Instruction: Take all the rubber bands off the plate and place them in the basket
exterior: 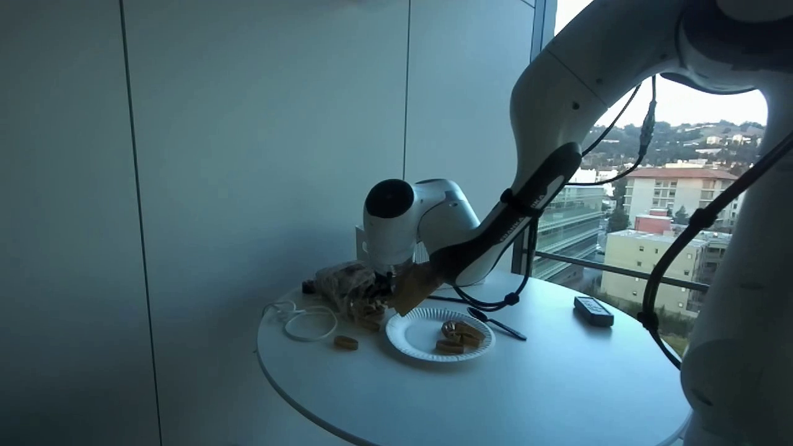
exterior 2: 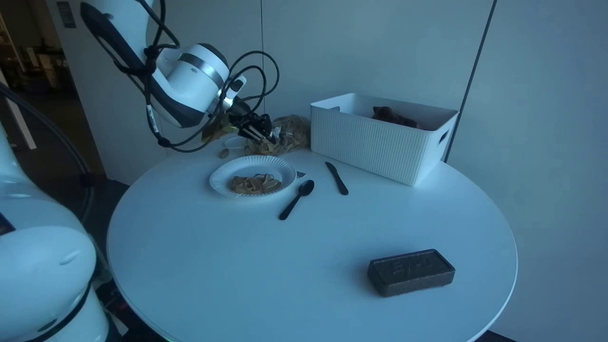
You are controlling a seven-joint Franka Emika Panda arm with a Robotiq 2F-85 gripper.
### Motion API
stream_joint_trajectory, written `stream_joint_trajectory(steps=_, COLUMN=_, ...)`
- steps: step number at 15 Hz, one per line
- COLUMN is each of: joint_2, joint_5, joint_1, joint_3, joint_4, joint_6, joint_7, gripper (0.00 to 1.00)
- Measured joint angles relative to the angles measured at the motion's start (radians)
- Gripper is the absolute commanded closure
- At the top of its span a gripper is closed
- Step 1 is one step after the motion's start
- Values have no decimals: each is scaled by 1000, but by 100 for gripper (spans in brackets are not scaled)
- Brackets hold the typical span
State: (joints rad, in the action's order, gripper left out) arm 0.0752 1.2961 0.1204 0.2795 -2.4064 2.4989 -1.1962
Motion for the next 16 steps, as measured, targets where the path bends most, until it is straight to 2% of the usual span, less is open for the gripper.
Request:
stream_joint_trajectory(steps=4, joint_2=-62, joint_5=-6, joint_1=-86, joint_3=-80, joint_4=40, joint_6=32, joint_7=-1, gripper=93)
stream_joint_trajectory(steps=7, joint_2=-72, joint_5=43, joint_1=-113, joint_3=-80, joint_4=79, joint_6=43, joint_7=-39, gripper=93)
stream_joint_trajectory(steps=8, joint_2=-72, joint_5=73, joint_1=-116, joint_3=-76, joint_4=94, joint_6=41, joint_7=-60, gripper=66)
stream_joint_trajectory(steps=9, joint_2=-72, joint_5=91, joint_1=-117, joint_3=-73, joint_4=108, joint_6=40, joint_7=-75, gripper=65)
stream_joint_trajectory(steps=11, joint_2=-75, joint_5=95, joint_1=-122, joint_3=-79, joint_4=125, joint_6=38, joint_7=-86, gripper=53)
stream_joint_trajectory(steps=16, joint_2=-79, joint_5=30, joint_1=-151, joint_3=-114, joint_4=134, joint_6=39, joint_7=-89, gripper=16)
